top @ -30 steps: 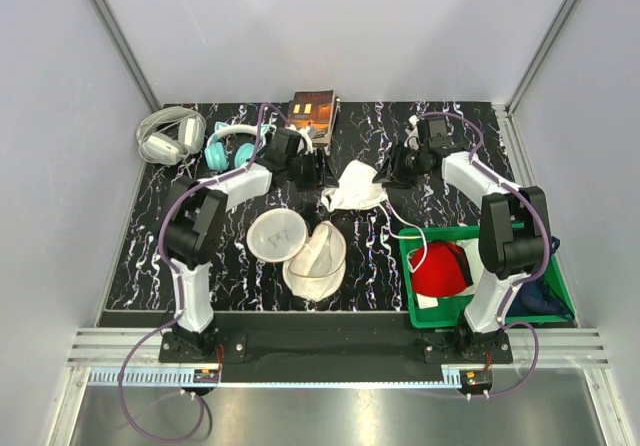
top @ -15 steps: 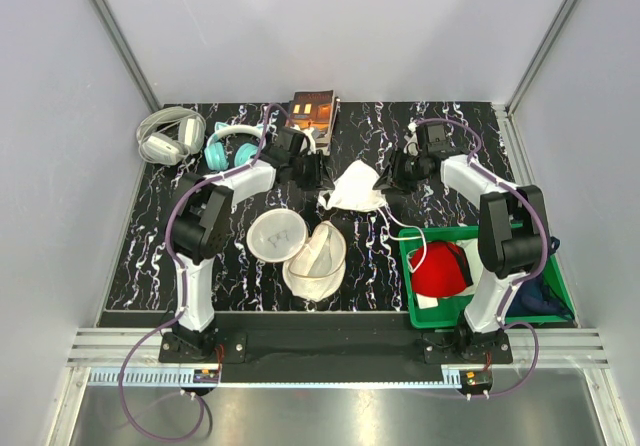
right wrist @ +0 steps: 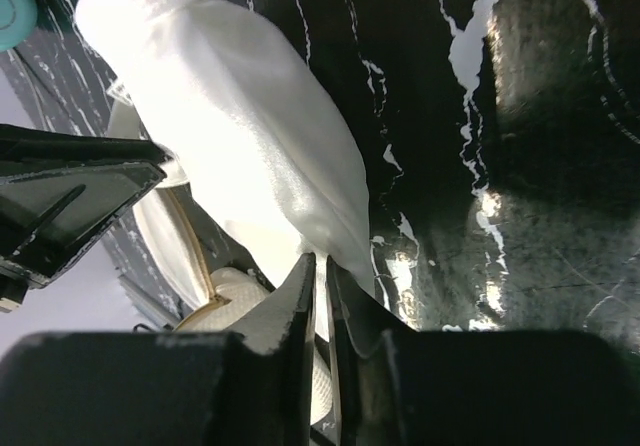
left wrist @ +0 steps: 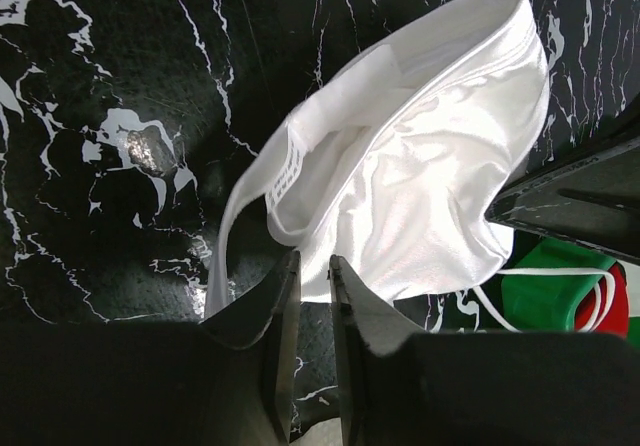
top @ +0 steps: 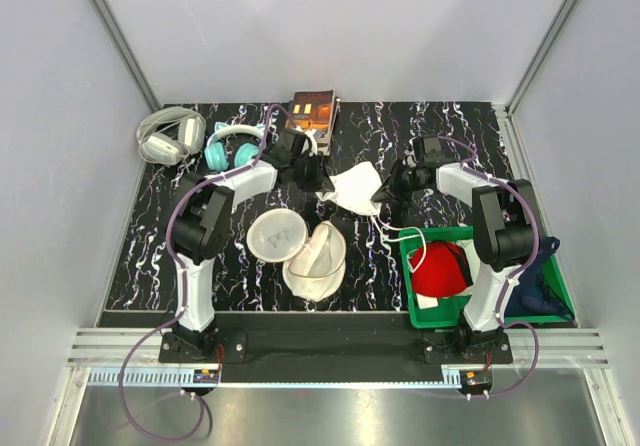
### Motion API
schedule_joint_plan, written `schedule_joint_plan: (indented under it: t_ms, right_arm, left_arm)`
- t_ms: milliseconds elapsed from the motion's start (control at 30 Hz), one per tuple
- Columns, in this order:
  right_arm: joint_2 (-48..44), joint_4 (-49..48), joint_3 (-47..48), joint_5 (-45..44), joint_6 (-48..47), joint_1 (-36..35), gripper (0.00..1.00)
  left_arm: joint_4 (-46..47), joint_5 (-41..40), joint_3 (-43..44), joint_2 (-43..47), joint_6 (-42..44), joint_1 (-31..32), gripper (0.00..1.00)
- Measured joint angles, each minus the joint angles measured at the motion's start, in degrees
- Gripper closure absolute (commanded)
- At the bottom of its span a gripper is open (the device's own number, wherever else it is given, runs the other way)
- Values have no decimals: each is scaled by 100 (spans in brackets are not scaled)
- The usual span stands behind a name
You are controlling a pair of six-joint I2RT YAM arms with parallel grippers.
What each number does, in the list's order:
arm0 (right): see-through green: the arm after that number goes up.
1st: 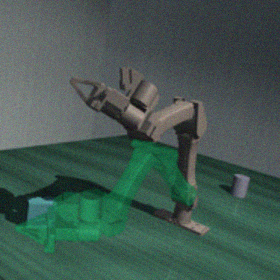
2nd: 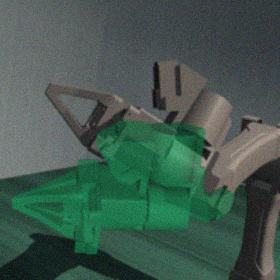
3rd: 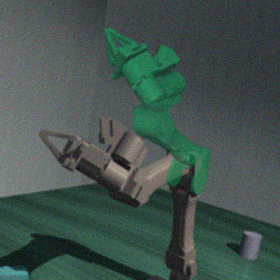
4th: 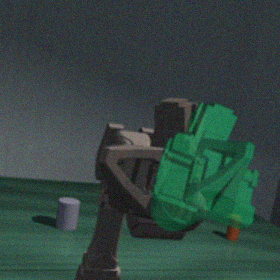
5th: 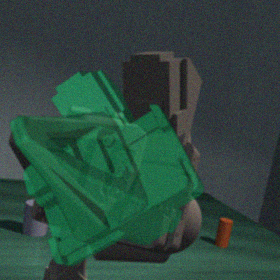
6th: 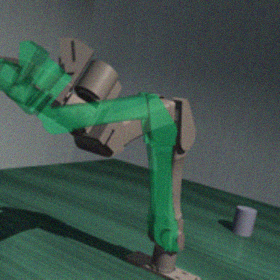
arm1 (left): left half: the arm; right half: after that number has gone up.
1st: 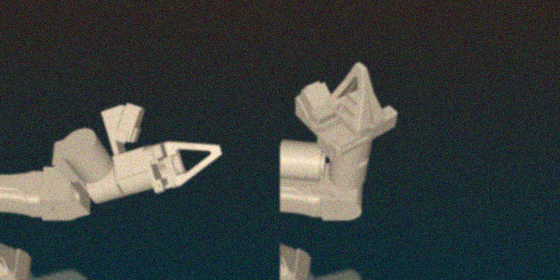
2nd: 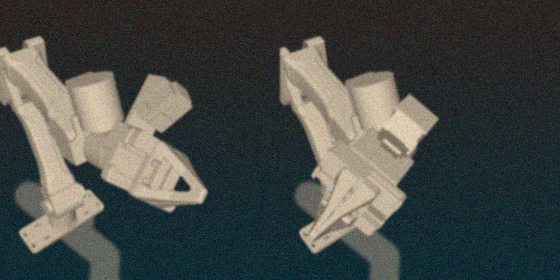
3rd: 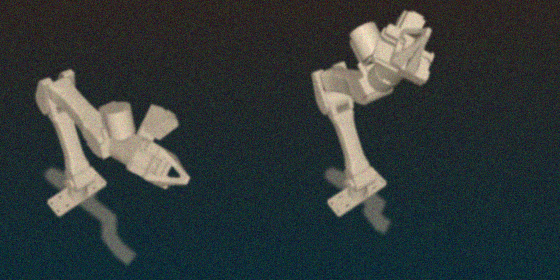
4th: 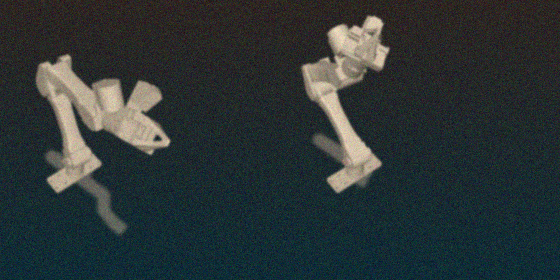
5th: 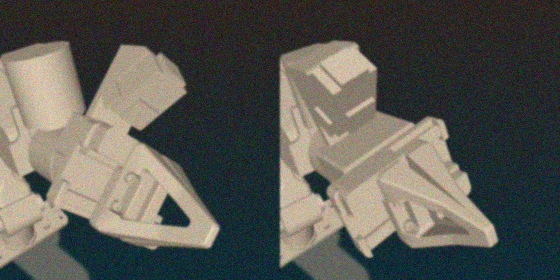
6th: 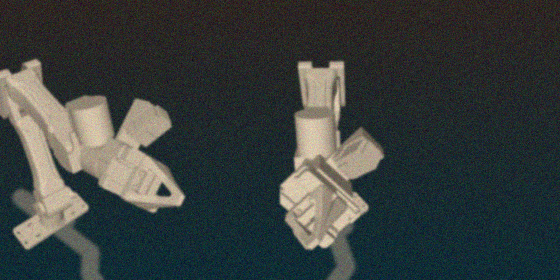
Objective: Place the bra in the laundry bag and zip it closed
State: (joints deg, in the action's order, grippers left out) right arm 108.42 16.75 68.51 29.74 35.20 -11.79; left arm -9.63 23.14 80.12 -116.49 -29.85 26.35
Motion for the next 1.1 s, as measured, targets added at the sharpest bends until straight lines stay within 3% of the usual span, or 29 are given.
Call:
schedule_joint_plan:
  t_ms: [67, 233, 367, 400, 500, 600, 833, 1100]
  right_arm:
    - [4, -63, -44, 63, 68, 0, 76]
    - [-92, -15, -57, 120, -26, 0, 59]
    - [-380, 142, -57, 120, -208, 2, 44]
    - [-459, 190, -55, 118, -256, 4, 34]
    - [-643, 358, -37, 90, -409, 28, 19]
    - [-664, 529, 90, 85, -588, 109, 10]
    - [-166, 586, 496, 245, -1021, 356, 9]
    - [527, -319, 372, 852, -686, 334, 31]
  left_arm:
    - [-15, -2, 0, 0, 0, 0, 59]
    - [-177, -131, -9, 31, 114, 17, 23]
    - [-319, -365, -68, 289, 155, 20, 12]
    - [-343, -428, -90, 396, 173, 20, 10]
    - [-372, -608, -103, 669, 275, 20, 7]
    - [-444, -625, 20, 702, 505, 20, 7]
    - [-627, -474, 599, 81, 920, 0, 10]
    - [-570, -516, -35, 339, 586, -7, 12]
